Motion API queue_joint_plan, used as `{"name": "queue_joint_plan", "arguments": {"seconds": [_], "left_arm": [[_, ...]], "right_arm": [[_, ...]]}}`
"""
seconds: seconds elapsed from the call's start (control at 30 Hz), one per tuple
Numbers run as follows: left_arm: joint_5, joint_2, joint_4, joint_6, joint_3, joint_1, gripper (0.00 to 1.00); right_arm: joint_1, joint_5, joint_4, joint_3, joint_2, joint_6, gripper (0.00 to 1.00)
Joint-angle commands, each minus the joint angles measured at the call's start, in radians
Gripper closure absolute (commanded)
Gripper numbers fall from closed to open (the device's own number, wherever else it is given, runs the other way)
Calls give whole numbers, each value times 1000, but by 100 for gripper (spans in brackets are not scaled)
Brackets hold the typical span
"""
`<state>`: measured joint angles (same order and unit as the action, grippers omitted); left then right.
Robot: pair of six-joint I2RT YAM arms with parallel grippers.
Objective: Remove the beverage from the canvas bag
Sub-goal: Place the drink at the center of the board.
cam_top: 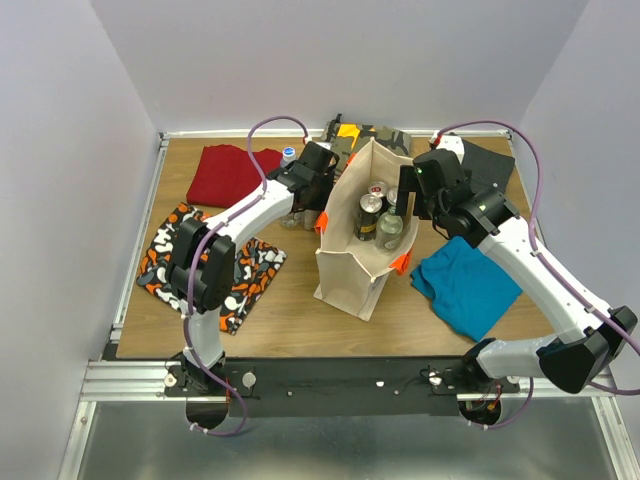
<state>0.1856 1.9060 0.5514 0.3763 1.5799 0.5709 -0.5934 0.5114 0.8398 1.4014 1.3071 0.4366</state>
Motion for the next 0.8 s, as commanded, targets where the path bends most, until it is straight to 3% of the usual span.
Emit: {"name": "queue_joint_plan", "arguments": {"seconds": [0.0, 0.07, 0.23, 0.27, 0.77], "left_arm": [[-25, -42, -45, 30, -12, -6, 42], [-25, -29, -36, 30, 3, -8, 34], [-17, -25, -24, 16, 15, -8, 31], [-17, -25, -24, 16, 15, -8, 26], [-5, -41, -8, 1, 34, -8, 21]], "right_arm": [[4, 13, 16, 1, -17, 10, 0], [4, 13, 13, -2, -20, 11, 0], [4, 13, 16, -5, -20, 11, 0], [4, 13, 15, -5, -22, 11, 0], [4, 12, 13, 1, -11, 10, 0]]}}
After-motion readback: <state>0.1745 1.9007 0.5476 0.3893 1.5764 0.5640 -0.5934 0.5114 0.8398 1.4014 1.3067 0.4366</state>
